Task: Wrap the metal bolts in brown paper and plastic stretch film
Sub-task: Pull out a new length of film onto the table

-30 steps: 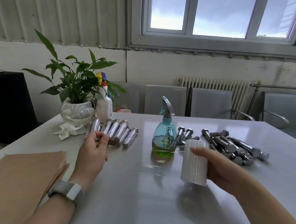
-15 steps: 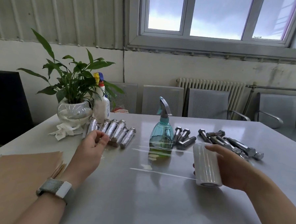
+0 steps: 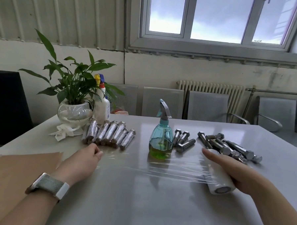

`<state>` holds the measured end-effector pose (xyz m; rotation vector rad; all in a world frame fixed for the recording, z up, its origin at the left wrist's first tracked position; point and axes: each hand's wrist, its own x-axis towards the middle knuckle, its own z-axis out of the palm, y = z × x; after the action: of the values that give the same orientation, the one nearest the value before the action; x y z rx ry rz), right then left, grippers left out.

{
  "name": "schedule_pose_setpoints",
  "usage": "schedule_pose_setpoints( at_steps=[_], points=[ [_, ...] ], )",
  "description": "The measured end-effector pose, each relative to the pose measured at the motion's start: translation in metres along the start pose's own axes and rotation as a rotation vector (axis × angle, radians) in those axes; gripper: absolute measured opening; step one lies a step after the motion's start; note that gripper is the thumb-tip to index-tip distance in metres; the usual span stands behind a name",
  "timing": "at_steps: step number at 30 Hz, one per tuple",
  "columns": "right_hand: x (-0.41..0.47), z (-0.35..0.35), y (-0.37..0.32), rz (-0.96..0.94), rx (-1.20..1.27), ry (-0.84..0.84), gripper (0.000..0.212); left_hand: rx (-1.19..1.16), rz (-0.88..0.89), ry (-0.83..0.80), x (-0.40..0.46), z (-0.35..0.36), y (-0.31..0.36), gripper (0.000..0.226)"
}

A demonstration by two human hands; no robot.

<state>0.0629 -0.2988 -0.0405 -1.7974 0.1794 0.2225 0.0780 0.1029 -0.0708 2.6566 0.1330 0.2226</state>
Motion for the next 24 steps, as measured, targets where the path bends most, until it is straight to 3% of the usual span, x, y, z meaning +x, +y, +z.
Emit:
schedule_pose_setpoints(
  at_steps=[4, 9, 16, 24],
  points=[
    [0.0, -0.003, 0.002, 0.053, -0.219, 0.203, 0.053, 0.418, 0.015, 0.045, -0.023, 0.002, 0.0, 0.025],
    [0.001, -0.003, 0.007, 0.031, -0.609, 0.229, 0.079, 0.664, 0.102, 0.126, -0.044, 0.013, -0.009, 0.022],
    [0.003, -0.012, 0.01, 0.016, -0.916, 0.3, 0.071, 0.706, 0.074, 0.205, -0.052, 0.018, -0.005, 0.021],
    [0.01, -0.015, 0.014, 0.001, -1.04, 0.363, 0.063, 0.485, 0.192, 0.325, -0.056, 0.014, -0.004, 0.018]
  ],
)
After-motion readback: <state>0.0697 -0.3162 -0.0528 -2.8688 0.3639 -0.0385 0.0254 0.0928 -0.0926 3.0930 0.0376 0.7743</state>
